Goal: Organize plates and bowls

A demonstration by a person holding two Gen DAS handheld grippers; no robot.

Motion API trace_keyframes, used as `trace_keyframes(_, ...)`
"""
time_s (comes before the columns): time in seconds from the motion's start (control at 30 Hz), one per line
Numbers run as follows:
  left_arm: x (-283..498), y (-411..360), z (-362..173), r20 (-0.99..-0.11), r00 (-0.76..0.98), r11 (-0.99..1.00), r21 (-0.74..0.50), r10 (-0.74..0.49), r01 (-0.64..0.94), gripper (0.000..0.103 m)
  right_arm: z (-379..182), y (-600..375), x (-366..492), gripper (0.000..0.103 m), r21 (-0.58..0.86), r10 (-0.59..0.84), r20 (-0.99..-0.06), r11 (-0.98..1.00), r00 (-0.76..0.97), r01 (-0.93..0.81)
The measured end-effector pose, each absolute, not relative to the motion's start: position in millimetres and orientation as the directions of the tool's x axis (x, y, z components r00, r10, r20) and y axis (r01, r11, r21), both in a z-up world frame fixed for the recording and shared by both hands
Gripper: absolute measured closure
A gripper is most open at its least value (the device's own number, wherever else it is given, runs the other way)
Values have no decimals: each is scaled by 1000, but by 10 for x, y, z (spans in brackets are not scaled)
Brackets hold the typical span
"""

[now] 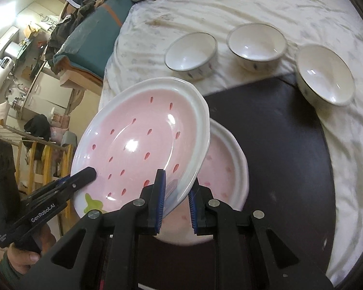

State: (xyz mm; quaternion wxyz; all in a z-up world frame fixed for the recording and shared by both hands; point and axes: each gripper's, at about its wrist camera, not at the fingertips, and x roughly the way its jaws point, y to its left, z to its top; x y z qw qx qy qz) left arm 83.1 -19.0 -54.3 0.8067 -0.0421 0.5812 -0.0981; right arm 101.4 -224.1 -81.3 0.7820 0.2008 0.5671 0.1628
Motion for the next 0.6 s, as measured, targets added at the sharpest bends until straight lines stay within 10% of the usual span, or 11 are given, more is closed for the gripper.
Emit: trace_keyframes(0.6, 697, -406, -720, -943, 244, 968, -188, -226, 168, 82, -1136, -2575, 552, 83, 507, 479, -825, 862, 301, 20)
